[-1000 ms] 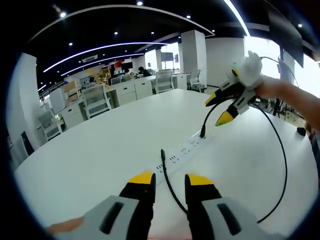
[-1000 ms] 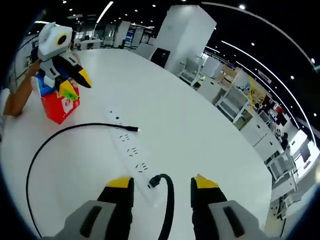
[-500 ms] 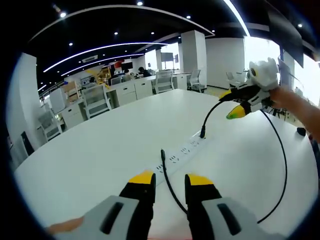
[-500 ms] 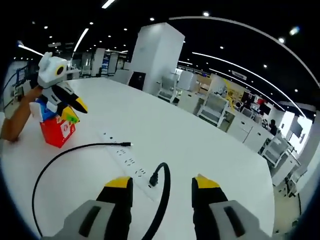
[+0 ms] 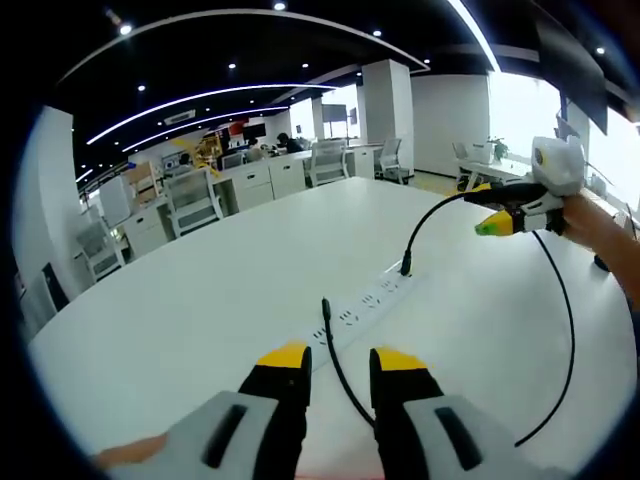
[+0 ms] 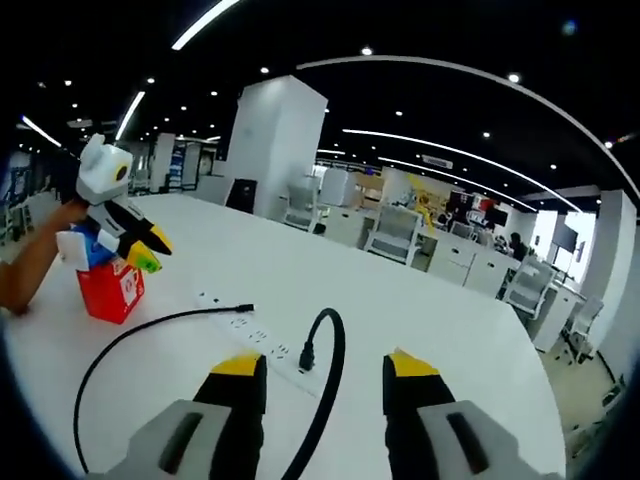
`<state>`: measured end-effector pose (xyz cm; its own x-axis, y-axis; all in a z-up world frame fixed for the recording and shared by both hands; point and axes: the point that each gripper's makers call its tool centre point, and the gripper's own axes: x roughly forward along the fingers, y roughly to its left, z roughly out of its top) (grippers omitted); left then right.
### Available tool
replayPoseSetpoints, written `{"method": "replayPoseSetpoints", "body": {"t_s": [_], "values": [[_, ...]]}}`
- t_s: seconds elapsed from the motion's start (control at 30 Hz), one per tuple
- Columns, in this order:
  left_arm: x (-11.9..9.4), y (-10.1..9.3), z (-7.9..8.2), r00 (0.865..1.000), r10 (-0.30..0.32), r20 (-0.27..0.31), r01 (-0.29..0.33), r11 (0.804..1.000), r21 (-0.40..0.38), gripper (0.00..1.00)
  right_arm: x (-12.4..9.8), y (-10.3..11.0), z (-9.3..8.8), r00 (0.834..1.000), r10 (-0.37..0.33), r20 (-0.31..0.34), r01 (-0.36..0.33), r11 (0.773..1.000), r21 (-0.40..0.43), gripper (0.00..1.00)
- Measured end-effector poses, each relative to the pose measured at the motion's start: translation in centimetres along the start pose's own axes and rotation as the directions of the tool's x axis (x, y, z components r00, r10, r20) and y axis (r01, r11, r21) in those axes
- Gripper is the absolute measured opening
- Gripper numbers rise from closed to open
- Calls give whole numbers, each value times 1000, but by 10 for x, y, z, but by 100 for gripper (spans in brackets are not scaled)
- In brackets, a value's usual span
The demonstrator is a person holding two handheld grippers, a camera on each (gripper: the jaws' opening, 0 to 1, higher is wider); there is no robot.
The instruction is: Find the data cable on the table. Grasp the USB connector end of the cable and insert it into the USB port on the table
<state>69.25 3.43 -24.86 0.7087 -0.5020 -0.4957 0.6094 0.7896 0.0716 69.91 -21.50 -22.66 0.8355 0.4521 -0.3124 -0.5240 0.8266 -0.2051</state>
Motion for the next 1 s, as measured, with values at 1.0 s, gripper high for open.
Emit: {"method": "replayPoseSetpoints", "body": {"t_s": [1.0], "values": [[-4,2,-2,1000,0,-1,0,1000,3,24,-145,51,-31,968,-119,220,90,986,138,59]]}}
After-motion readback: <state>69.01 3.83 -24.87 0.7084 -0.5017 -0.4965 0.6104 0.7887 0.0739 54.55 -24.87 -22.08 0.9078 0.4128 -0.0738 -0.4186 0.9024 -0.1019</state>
